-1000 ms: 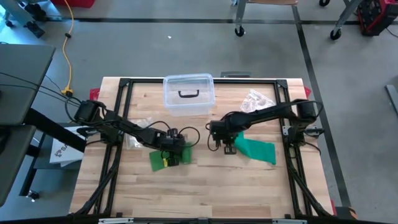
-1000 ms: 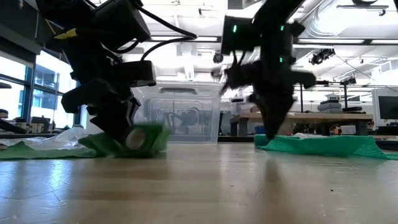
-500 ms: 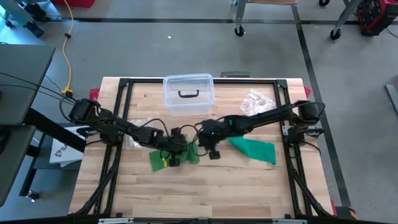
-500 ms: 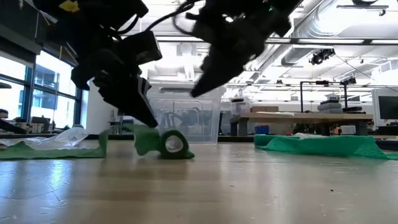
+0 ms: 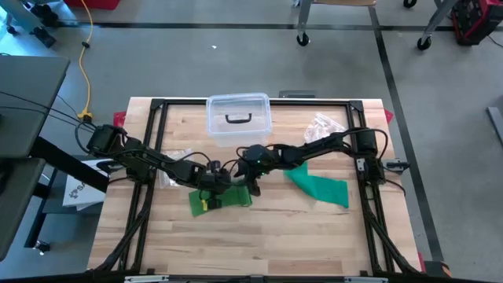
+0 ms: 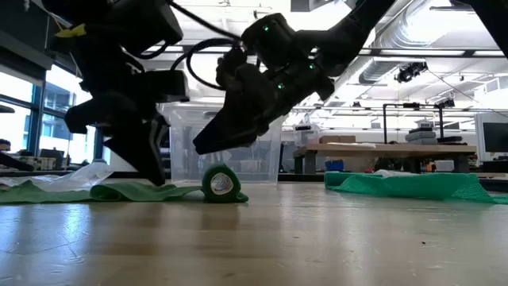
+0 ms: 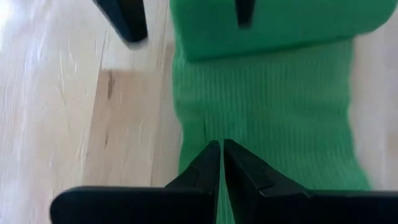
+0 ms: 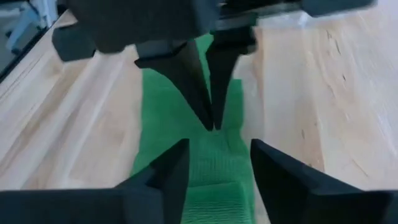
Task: Roll bandage
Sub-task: Roll the green bandage
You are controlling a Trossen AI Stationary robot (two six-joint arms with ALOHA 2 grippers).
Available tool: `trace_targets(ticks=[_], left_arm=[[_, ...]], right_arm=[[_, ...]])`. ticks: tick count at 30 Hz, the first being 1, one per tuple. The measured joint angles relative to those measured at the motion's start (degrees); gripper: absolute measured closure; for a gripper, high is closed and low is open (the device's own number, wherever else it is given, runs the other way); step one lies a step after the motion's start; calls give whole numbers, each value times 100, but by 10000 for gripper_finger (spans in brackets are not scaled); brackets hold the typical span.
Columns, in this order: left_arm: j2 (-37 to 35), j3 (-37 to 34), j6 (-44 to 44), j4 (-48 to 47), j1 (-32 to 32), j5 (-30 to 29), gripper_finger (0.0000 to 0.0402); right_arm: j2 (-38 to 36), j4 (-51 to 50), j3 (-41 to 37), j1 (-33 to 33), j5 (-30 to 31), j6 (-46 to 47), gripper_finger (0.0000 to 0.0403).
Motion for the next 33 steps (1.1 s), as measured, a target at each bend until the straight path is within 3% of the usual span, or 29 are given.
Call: trace_targets(ticks=[8, 11, 16, 19, 25, 30, 33], left_arm=[[-2, 2, -124, -107, -2, -11, 384], [-2, 2, -124, -91, -2, -26, 384], [-2, 4, -126, -51, -2, -44, 384], [-2, 4, -120, -41, -2, -44, 384], [-7, 5, -118, 245, -38, -35, 384], [-7, 231, -183, -217, -332, 7, 388], [-7, 455, -362, -464, -662, 76, 394]], right_arm=[[2, -1211, 68, -235, -755, -402, 204], [-4, -1375, 71, -220, -890, -644, 209], [-16, -1712, 71, -188, -1856, -803, 222], [-111, -2347, 69, -193, -2095, -878, 228], [-249, -3093, 65, -161, -1915, -1201, 233], [-251, -3023, 55, 7, -878, -1307, 234], [-251, -2942, 45, 72, -678, -1364, 234]])
